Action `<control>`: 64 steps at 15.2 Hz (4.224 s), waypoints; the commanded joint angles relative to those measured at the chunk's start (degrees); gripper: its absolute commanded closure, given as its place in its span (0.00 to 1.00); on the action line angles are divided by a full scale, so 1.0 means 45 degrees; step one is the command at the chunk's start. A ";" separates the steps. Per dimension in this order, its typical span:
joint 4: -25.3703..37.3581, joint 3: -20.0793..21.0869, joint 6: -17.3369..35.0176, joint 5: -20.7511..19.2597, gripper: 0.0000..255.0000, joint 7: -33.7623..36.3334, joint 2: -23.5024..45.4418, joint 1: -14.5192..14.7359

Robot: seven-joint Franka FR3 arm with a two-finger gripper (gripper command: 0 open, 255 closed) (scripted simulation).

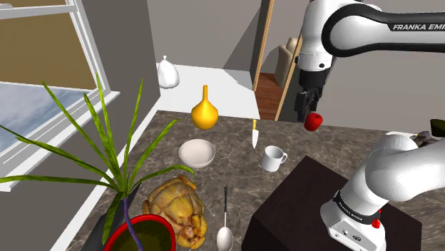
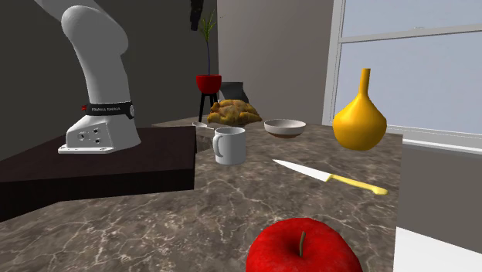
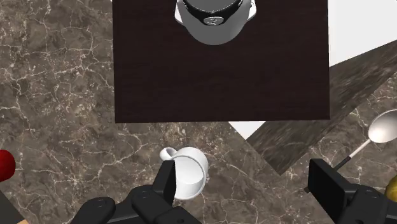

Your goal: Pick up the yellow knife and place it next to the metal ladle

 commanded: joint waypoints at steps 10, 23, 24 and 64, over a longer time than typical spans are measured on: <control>-0.0513 -0.0524 0.4159 -0.0331 0.00 0.0628 0.3080 -0.0940; 0.1127 -0.1457 0.9027 -0.0399 0.00 0.1332 0.8749 -0.2030; 0.1357 -0.1530 0.9313 -0.0356 0.00 0.1360 0.9202 -0.2102; 1.0430 -0.2090 1.2629 0.1943 1.00 0.1474 2.0269 -0.4470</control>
